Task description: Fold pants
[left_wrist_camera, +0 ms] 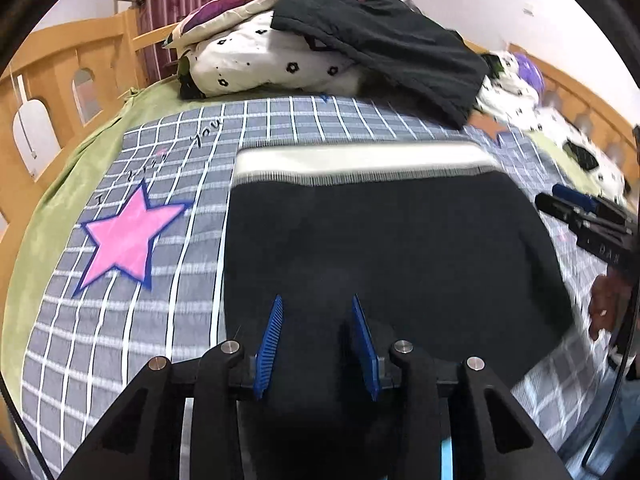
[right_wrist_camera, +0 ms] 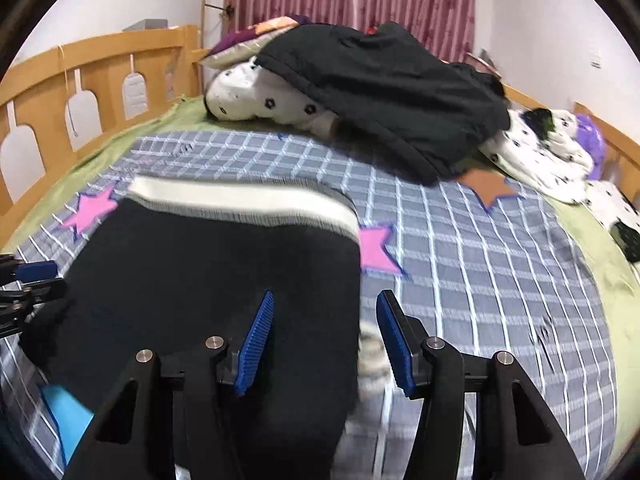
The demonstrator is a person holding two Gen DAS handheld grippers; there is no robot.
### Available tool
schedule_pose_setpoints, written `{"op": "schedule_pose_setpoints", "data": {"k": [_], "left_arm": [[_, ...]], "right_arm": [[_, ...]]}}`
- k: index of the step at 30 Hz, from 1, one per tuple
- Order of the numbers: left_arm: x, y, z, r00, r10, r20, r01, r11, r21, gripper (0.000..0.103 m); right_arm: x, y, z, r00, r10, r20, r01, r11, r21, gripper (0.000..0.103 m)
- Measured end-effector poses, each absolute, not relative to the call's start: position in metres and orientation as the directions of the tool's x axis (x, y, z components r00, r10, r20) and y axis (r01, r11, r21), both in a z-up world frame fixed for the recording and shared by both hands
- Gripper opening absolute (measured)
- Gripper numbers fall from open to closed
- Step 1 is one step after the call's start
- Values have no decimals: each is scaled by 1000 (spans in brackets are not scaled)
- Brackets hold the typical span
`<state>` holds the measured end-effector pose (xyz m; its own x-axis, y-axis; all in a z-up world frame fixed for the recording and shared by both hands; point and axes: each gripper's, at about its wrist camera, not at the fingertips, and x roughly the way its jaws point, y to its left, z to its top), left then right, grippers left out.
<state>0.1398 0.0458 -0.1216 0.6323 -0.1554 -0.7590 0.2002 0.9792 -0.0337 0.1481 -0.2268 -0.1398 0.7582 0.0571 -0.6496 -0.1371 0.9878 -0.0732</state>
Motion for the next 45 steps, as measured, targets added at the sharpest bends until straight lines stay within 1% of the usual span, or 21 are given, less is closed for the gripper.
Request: {"op": "schedule_pose_setpoints", "data": {"k": [2,4,7,8,11,13,15,16,19,23,27,31,34,35,36,37,41,42,43,45], "left_arm": [[154,41,-119,637,-153,-756,207,978,-23,34],[168,34,-119,647,-131,-751,228,973,27,34],[193,25,-127,655,-72,-752,235,966,112,34],[198,23,-130,653,-66,-754,235,965,120,34],[217,19,-142,631,-45,-775,228,965,130,34],[223,19,-150,624,-48,-780,221,968,117,34],[221,18,-150,625,-64,-778,234,966,109,41],[220,18,-150,626,-74,-777,244,964,105,43],[219,15,-151,629,-65,-775,245,963,117,44],[219,12,-152,631,-64,-774,253,959,127,50],[215,11,-151,638,-48,-768,245,959,143,50],[200,17,-145,615,-69,-785,214,973,82,50],[178,23,-140,608,-79,-790,194,980,52,50],[167,24,-138,608,-74,-790,186,981,51,51],[157,25,-136,607,-70,-791,181,982,51,57],[146,26,-134,608,-66,-792,175,983,52,59],[97,39,-118,604,-97,-791,152,988,-6,59],[85,41,-113,602,-106,-791,157,988,-13,59],[73,43,-107,605,-113,-788,164,986,-16,59],[54,46,-96,611,-106,-785,164,986,-6,59]], "right_arm": [[165,-225,-133,767,55,-640,-138,987,-80,53],[186,-223,-128,773,48,-632,-134,987,-89,53],[211,-224,-132,752,57,-657,-149,985,-85,53],[220,-224,-138,741,56,-669,-155,984,-89,51],[239,-226,-164,705,70,-705,-165,984,-68,49],[240,-230,-174,714,95,-694,-166,985,-36,52],[241,-232,-173,708,113,-698,-172,985,-15,52],[242,-233,-173,704,121,-700,-174,985,-5,53],[243,-235,-175,701,135,-700,-176,984,14,53],[242,-236,-175,704,135,-698,-176,984,14,54],[240,-236,-175,707,145,-692,-181,983,20,54],[228,-240,-167,701,138,-700,-164,986,30,55],[203,-244,-155,716,84,-694,-110,994,7,55],[195,-246,-151,722,68,-688,-93,996,1,55],[184,-248,-145,728,58,-683,-77,997,2,55],[176,-250,-140,730,60,-681,-69,998,14,57],[133,-260,-121,722,62,-690,-18,997,71,59],[123,-261,-117,716,50,-696,-7,998,64,59],[111,-259,-113,700,7,-714,11,1000,21,59],[91,-256,-107,695,-31,-718,12,999,-32,58]]}}
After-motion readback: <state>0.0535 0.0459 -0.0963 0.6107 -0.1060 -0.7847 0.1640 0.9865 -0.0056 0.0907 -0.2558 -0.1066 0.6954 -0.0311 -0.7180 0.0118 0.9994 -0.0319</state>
